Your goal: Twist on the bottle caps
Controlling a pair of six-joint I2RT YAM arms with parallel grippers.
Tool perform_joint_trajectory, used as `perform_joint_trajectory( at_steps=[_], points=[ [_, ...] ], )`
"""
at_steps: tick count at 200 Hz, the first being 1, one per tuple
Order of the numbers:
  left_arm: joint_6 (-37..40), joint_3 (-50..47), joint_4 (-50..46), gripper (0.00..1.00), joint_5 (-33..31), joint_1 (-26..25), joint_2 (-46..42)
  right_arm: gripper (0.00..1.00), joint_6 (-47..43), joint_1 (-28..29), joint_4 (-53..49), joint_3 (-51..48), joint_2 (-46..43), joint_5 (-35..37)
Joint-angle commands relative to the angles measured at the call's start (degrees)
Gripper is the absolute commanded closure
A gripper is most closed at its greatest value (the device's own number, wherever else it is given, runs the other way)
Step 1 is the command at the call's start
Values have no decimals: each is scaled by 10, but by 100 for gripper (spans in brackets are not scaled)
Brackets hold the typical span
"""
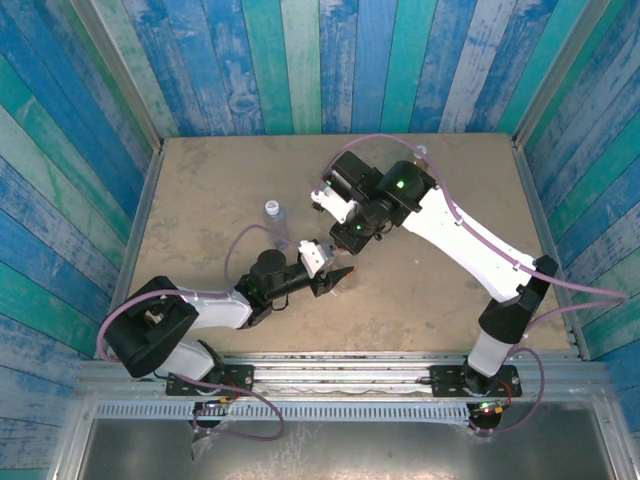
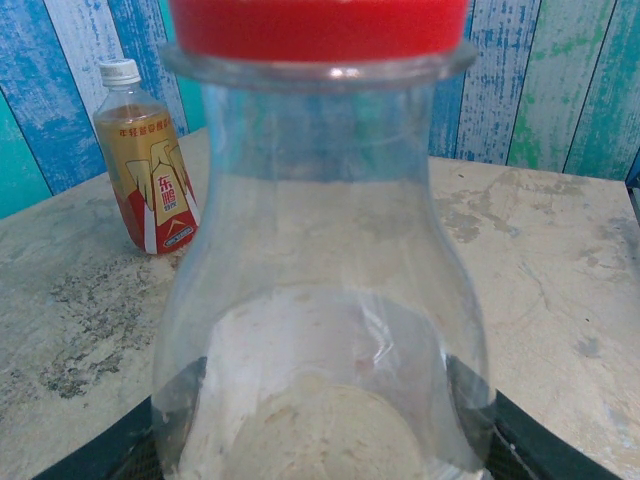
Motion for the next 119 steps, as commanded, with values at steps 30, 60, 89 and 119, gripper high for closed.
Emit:
perform_joint_trajectory(
  at_steps=[30,60,89,119],
  points=[
    [4,-3,-43,43,5,-1,18,69,2,6,-24,4,16,1],
    [5,-1,-44,43,6,-1,19,69,5,7,-26,5,20,4],
    [5,-2,-44,43,5,-1,18,69,10,7,-29,7,26,7],
    [4,-3,-46,43,4,-1,16,69,13,7,-32,14,26,10]
  ],
)
